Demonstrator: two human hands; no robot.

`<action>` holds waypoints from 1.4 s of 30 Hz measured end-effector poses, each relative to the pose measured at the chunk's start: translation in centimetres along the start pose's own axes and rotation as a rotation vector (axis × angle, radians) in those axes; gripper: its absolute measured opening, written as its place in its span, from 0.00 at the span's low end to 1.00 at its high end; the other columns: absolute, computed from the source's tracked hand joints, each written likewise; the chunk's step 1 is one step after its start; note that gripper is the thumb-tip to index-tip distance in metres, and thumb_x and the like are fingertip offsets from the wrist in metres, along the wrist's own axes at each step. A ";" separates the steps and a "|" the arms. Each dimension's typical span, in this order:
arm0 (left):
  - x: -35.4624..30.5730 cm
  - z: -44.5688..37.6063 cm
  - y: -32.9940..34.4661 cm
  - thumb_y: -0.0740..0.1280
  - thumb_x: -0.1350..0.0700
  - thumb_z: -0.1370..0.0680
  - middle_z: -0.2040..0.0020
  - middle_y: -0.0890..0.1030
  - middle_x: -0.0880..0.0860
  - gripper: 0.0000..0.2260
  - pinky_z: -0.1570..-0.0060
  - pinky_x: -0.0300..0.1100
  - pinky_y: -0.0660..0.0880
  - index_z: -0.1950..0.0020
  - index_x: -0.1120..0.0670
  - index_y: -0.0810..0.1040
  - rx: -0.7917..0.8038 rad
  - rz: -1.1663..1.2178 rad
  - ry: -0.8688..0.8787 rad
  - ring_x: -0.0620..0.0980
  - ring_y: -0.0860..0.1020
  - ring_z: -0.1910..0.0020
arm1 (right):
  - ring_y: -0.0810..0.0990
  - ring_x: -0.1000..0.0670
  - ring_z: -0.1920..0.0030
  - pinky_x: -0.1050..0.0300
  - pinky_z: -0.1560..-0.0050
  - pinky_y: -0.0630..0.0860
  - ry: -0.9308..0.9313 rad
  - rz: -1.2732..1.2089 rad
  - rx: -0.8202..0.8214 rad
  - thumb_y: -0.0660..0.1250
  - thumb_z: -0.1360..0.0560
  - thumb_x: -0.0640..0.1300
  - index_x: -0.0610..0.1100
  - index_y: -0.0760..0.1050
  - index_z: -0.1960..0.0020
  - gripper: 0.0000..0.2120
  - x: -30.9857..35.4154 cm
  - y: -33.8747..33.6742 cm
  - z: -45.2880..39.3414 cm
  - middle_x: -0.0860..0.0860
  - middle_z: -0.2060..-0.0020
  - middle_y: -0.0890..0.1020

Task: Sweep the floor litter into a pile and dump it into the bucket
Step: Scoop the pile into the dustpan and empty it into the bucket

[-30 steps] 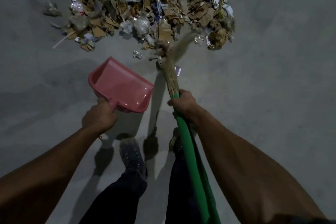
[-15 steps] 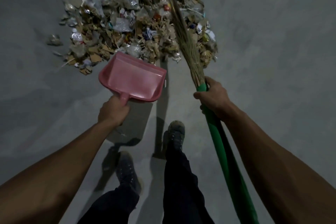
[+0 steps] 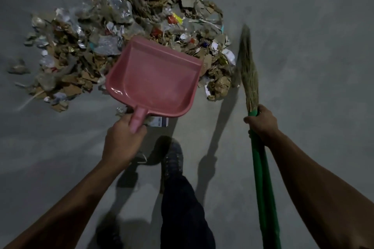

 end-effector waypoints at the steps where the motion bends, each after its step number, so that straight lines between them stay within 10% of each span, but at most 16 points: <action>1: -0.4 -0.5 0.5 0.66 0.59 0.22 0.67 0.76 0.53 0.06 0.71 0.41 0.66 0.58 0.51 0.74 0.003 -0.007 0.005 0.52 0.75 0.70 | 0.83 0.40 0.61 0.42 0.60 0.84 0.019 0.028 0.005 0.68 0.26 0.40 0.45 0.67 0.33 0.23 -0.2 0.0 -1.4 0.41 0.48 0.78; 10: -1.0 -4.0 1.4 0.67 0.55 0.22 0.58 0.71 0.48 0.17 0.60 0.43 0.64 0.34 0.54 0.71 -0.035 -0.375 -0.136 0.47 0.68 0.65 | 0.81 0.44 0.56 0.47 0.53 0.82 -0.139 0.324 0.099 0.66 0.27 0.39 0.47 0.67 0.34 0.22 4.6 4.4 -8.1 0.46 0.53 0.77; 22: 1.2 -4.8 0.0 0.65 0.49 0.22 0.56 0.72 0.52 0.12 0.58 0.48 0.70 0.47 0.50 0.63 -0.039 -0.478 -0.270 0.56 0.73 0.60 | 0.76 0.43 0.59 0.47 0.60 0.78 -0.506 0.564 0.079 0.63 0.24 0.41 0.53 0.52 0.26 0.32 7.7 9.8 -2.8 0.44 0.51 0.75; 31: 0.0 -3.0 -1.5 0.62 0.52 0.20 0.57 0.71 0.53 0.08 0.58 0.48 0.66 0.48 0.55 0.67 0.002 -0.439 -0.230 0.55 0.70 0.60 | 0.76 0.44 0.58 0.54 0.60 0.73 -0.290 0.434 -0.034 0.64 0.23 0.44 0.51 0.54 0.22 0.33 -0.1 1.4 -0.8 0.42 0.48 0.79; 42: 2.9 -2.3 -1.4 0.64 0.52 0.22 0.52 0.73 0.58 0.12 0.55 0.49 0.69 0.43 0.58 0.69 0.052 -0.488 -0.282 0.61 0.75 0.53 | 0.75 0.47 0.55 0.57 0.54 0.74 -0.244 0.529 0.299 0.66 0.25 0.41 0.47 0.64 0.28 0.27 3.0 7.1 -0.7 0.45 0.47 0.78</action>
Point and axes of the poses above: each hand's wrist, its own z-axis away from the middle knuckle, its own y-axis out of the palm, x = y × z, the point moved 1 cm from there along -z, towards the middle knuckle
